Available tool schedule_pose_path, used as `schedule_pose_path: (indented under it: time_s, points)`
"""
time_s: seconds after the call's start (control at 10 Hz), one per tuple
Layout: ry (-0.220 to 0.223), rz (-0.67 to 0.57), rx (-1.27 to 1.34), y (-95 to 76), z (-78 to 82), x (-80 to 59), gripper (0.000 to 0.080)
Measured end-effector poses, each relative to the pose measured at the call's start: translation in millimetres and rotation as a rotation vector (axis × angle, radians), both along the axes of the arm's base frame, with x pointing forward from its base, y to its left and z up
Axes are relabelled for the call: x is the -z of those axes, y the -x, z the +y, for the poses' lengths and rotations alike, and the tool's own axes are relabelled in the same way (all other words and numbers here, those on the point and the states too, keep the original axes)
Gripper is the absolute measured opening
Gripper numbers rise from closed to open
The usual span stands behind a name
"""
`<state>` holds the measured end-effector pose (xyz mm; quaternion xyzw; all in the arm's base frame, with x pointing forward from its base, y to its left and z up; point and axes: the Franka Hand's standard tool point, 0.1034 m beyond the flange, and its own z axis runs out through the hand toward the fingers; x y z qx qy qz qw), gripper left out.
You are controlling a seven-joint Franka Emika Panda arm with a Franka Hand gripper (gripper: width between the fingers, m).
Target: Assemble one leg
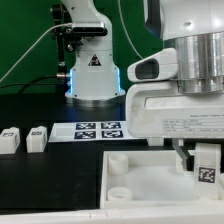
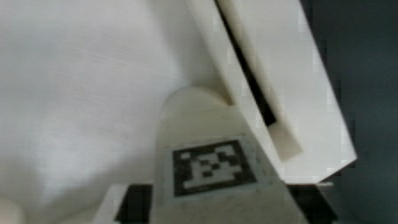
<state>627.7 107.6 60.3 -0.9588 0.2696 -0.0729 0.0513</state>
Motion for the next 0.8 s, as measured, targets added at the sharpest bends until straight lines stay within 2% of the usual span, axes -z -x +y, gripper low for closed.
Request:
schedule_pose_path:
  time_s: [0.6,0.7,0.8]
  points:
    - [0.007,0.003,0.014,0.9,-4.9,-1.2,0.0307]
    - [-0.001,-0.003,0.010,-0.5,-4.5,-10.0,0.0307]
    - [-0.009,-0.013,0.013,0.7,-2.7,-21.4,0.0462]
